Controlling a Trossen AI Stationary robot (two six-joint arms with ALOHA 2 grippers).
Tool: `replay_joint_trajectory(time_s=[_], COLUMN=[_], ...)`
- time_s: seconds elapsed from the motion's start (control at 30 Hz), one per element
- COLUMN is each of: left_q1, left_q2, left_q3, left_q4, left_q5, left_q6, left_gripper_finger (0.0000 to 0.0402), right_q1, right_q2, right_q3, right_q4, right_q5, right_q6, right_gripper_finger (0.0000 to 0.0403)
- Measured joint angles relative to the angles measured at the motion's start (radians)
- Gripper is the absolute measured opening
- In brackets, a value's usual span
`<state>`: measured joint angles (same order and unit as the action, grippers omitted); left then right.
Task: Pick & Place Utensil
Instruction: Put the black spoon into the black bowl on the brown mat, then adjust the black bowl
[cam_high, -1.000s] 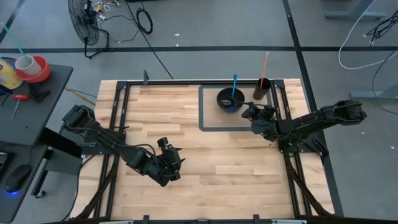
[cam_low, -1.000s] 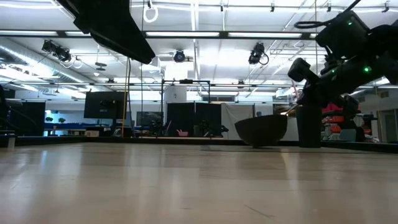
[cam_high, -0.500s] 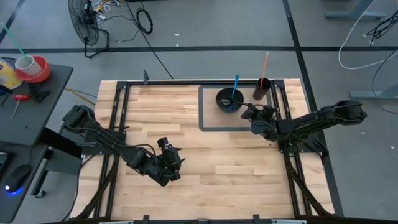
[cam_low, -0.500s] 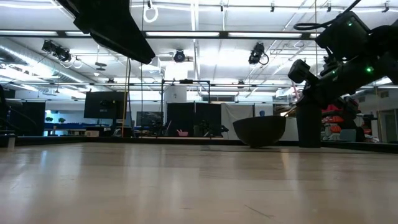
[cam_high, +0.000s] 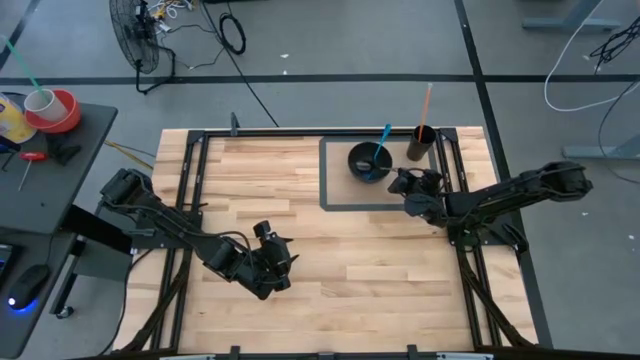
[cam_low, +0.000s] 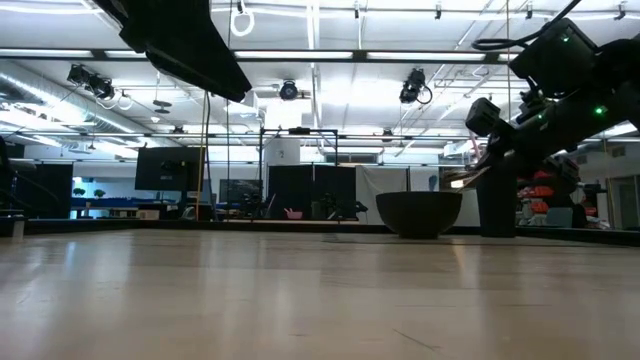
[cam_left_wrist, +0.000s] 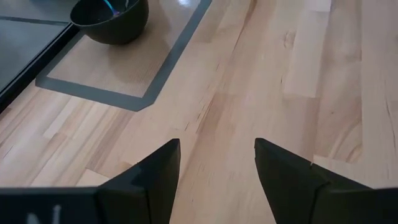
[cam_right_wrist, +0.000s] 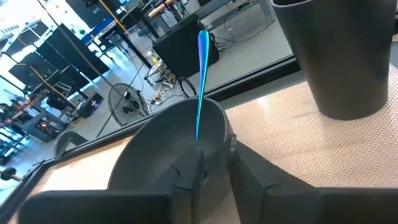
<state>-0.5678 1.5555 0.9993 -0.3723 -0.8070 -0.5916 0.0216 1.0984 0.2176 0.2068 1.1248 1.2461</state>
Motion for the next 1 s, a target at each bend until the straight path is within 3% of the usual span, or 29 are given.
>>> replay_joint_trajectory(time_s=[0.5,0.73,1.0], left_q1=[0.0,0.0,0.0], left_q2=[0.0,0.0,0.0], left_q3=[0.0,0.0,0.0], left_q4=[0.001,0.001,0.001], left_q5=[0.0,0.001,0.001], left_q6=[-0.001,-0.002,-0.002], left_gripper_finger=[0.0211,0.0211,0.0211], right_q1=[0.046,0.103,0.159], right_q2=[-0.153,-0.252,-0.331], right_q3=[0.0,0.0,0.039], right_q4=[-0.177,-0.218,-0.235], right_q5=[0.018,0.022,0.107], right_q6=[-0.077,-0.174,-0.326], right_gripper_finger=[0.0168,0.0176,0.0176])
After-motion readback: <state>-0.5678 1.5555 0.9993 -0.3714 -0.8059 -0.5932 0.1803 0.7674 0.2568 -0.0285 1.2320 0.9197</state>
